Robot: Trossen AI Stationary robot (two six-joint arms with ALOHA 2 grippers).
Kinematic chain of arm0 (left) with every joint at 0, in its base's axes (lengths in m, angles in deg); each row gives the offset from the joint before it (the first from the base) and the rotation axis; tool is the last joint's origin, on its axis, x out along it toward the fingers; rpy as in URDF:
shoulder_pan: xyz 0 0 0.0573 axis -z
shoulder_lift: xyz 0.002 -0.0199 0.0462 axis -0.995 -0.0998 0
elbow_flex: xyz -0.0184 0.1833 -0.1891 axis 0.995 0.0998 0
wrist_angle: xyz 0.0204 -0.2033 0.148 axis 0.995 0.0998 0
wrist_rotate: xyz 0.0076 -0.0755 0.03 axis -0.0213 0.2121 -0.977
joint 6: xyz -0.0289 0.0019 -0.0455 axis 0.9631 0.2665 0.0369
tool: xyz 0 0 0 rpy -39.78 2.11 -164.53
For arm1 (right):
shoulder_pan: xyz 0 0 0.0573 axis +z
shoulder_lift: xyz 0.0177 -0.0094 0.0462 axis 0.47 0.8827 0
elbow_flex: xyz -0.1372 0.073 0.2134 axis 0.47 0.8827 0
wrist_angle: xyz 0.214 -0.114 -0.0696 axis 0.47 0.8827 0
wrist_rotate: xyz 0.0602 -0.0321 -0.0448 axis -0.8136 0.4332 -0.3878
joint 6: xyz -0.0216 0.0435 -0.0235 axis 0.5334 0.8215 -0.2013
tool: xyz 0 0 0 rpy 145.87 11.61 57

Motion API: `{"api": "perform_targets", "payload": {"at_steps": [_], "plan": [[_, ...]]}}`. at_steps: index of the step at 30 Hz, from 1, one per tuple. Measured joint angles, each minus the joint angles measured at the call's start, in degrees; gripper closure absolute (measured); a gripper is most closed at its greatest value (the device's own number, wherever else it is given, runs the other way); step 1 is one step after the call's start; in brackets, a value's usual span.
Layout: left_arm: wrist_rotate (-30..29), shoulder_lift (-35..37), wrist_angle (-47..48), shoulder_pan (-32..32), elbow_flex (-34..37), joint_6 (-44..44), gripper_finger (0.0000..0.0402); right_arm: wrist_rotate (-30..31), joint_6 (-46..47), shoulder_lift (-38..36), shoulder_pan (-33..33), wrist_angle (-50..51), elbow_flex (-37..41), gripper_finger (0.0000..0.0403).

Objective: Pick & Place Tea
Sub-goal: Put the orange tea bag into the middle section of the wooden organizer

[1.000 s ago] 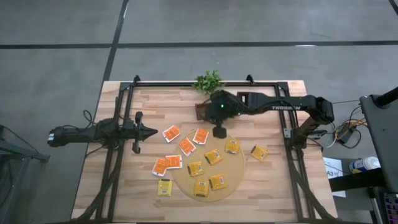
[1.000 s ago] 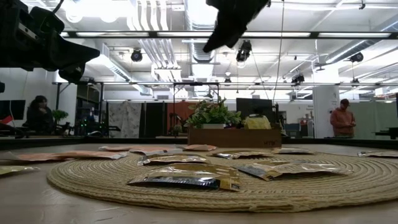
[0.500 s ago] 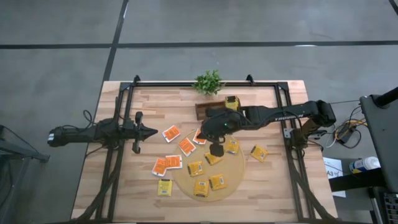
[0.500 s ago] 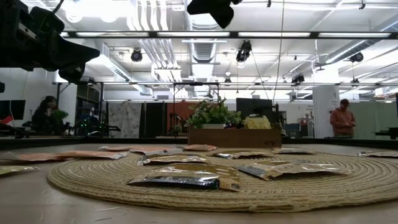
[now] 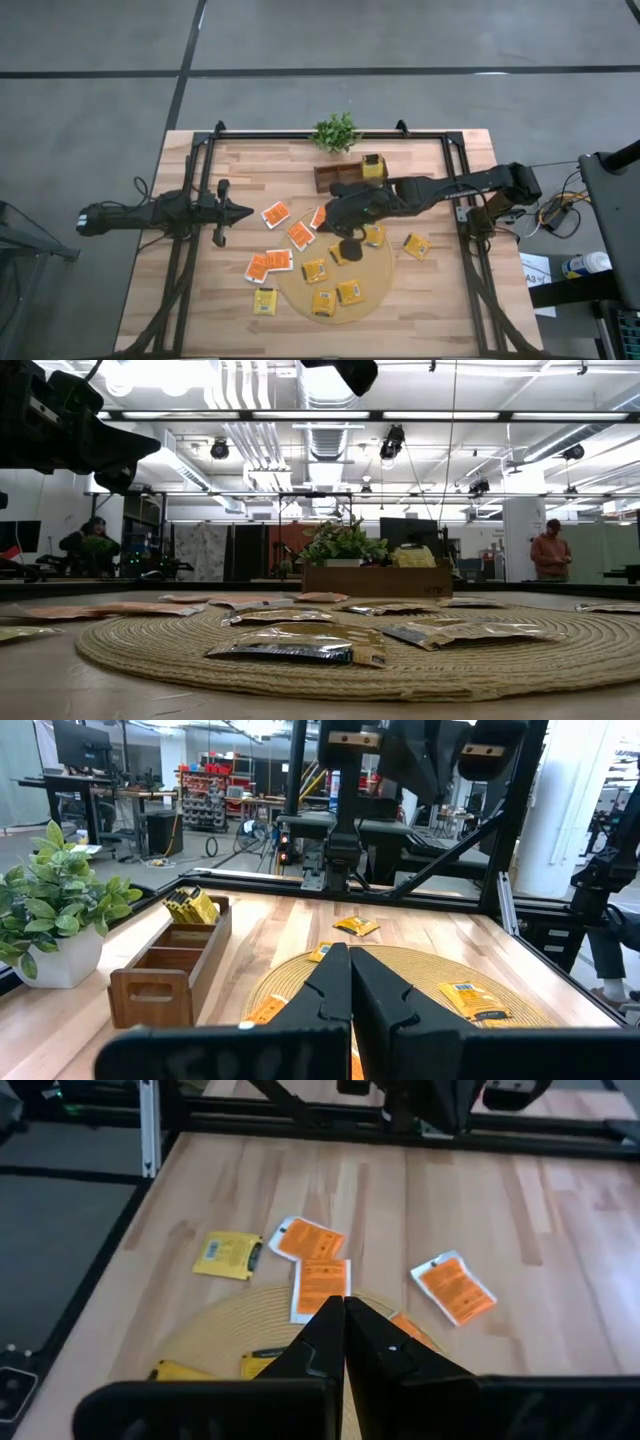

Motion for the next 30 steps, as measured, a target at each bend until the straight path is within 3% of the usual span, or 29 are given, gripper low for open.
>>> {"api": "perform_targets", "payload": {"at_steps": [3,8,19,30], "plan": [[0.00,0.00,0.00,0.00,0.00,-0.01,0.0402,0.23,-0.81,-2.23,-1.07,0.03,0.73,0.0394],[0.00,0.00,-0.02,-0.01,0.02,0.00,0.0402,5.90,-5.18,-7.69,-3.20,-1.18,4.38,0.0394],[0.00,0.00,-0.02,-0.02,0.01,0.00,0.0402,6.04,-5.76,-21.24,-6.79,-10.50,22.01,0.0394],[0.00,0.00,0.00,-0.01,0.01,0.01,0.0402,6.01,-3.83,-30.65,-7.07,-10.62,26.48,0.0394]]}}
